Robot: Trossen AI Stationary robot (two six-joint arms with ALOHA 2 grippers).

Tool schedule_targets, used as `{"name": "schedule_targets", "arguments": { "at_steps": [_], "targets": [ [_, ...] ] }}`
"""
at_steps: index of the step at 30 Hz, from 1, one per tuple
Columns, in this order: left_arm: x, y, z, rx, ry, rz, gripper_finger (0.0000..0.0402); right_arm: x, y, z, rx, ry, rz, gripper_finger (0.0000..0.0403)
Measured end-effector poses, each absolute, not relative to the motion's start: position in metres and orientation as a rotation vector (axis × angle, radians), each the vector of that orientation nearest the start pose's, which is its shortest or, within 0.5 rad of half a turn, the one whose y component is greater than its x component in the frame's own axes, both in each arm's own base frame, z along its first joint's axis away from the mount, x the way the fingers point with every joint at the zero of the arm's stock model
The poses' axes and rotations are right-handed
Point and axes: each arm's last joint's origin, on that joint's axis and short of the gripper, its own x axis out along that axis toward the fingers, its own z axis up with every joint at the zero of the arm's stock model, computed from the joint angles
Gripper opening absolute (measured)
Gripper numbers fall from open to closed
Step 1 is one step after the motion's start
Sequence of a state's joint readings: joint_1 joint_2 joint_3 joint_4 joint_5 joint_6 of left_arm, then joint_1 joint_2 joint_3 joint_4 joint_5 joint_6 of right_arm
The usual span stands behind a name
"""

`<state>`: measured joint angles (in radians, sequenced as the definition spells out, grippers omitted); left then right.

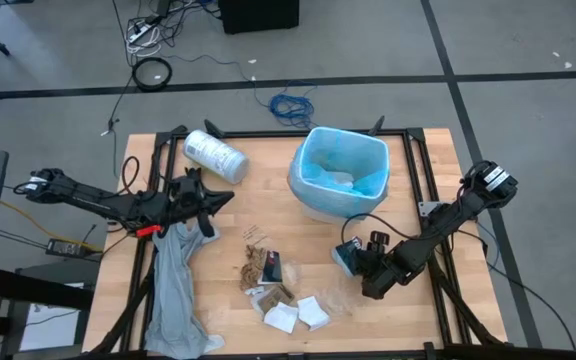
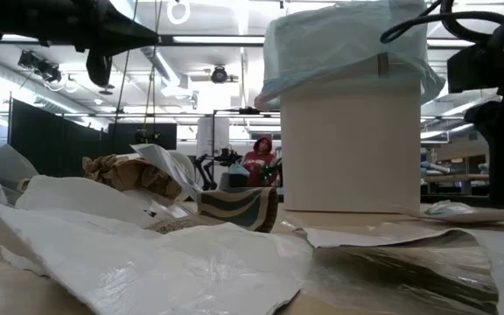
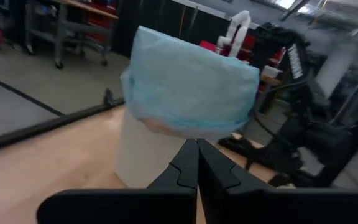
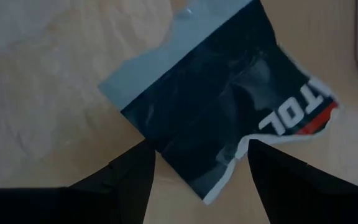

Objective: Place trash/remove bag and relplace
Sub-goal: Put the white paper into the trash bin

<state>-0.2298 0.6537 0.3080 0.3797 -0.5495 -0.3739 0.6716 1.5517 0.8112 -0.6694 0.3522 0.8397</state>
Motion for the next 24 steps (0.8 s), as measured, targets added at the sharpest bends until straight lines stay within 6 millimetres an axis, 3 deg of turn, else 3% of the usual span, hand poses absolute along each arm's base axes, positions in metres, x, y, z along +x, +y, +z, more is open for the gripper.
{"name": "schedule_targets", "arguments": {
  "at_steps": [24],
  "targets": [
    [0.153, -0.021, 0.243, -0.443, -0.114, 0.284, 0.0008, 0.216, 0.150, 0.156, 0.038, 1.101, -0.201, 0.0219]
  ]
}}
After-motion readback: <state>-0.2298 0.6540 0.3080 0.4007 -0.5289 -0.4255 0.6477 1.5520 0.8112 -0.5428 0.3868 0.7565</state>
